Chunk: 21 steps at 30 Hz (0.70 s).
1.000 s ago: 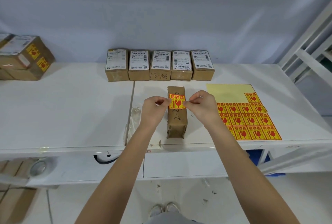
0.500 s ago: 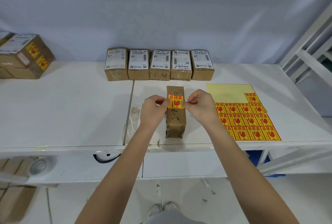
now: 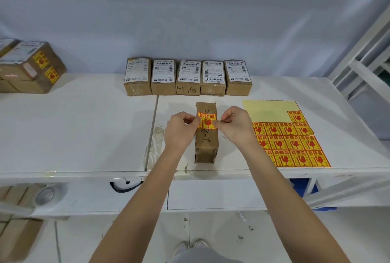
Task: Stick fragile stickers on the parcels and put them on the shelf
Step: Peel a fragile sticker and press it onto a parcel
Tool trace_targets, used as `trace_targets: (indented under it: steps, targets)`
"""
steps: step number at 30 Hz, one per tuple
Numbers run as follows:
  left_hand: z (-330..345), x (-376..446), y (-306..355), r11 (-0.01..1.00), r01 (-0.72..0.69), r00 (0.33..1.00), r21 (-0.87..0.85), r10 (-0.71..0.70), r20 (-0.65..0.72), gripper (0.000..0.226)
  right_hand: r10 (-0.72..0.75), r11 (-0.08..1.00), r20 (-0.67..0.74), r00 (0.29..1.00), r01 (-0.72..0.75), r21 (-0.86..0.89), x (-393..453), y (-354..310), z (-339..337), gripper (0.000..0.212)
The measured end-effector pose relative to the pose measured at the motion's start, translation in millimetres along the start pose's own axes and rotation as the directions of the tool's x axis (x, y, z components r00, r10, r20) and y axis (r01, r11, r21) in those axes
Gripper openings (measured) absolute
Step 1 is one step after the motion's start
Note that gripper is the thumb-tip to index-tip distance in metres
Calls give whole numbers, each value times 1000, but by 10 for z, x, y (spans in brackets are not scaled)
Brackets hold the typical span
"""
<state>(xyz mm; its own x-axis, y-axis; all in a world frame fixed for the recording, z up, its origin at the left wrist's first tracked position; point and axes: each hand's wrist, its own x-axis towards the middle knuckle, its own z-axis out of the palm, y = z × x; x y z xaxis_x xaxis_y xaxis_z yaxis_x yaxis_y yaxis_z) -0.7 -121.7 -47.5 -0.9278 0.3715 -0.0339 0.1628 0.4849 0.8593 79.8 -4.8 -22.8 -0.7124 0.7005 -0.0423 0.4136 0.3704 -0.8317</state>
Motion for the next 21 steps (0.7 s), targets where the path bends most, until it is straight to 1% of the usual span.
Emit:
trace_targets:
  steps: [6,8,10,12,14,16,17,19,21]
  targets:
    - [-8,-10,19,1000,-5,1000,20,6,-5,13,-3,1000,20,1000,3,24,1,9,16,28]
    - [-8,-12,16,1000,-9,1000,18,10,-11,14,-8,1000,19,1000,8,-9,-11,20,28,26]
    - [-7,-18,11,1000,-17,1000,11,17,-9,14,-55,996,-6,998,54,-75,-35,44,38,19]
    - [-6,-19,1,1000,-29,1000,-7,29,-9,12,-139,984,-21,990,135,-118,-75,68,50,13]
    - [4,-38,4,999,-37,999,-7,37,-13,12,-241,943,6,971,235,-235,-130,100,76,26]
    - [32,-76,15,999,-31,999,-12,31,-26,17,-307,873,57,950,305,-381,-185,106,104,36]
    - [47,-99,22,999,-22,999,-24,21,-36,22,-312,852,92,946,322,-413,-213,100,118,41]
    - [61,-138,39,998,-7,999,-60,4,-51,32,-270,832,190,944,328,-447,-261,94,150,50]
    - [71,-152,47,998,-60,995,-31,57,-79,34,-212,816,260,942,317,-483,-290,106,172,54]
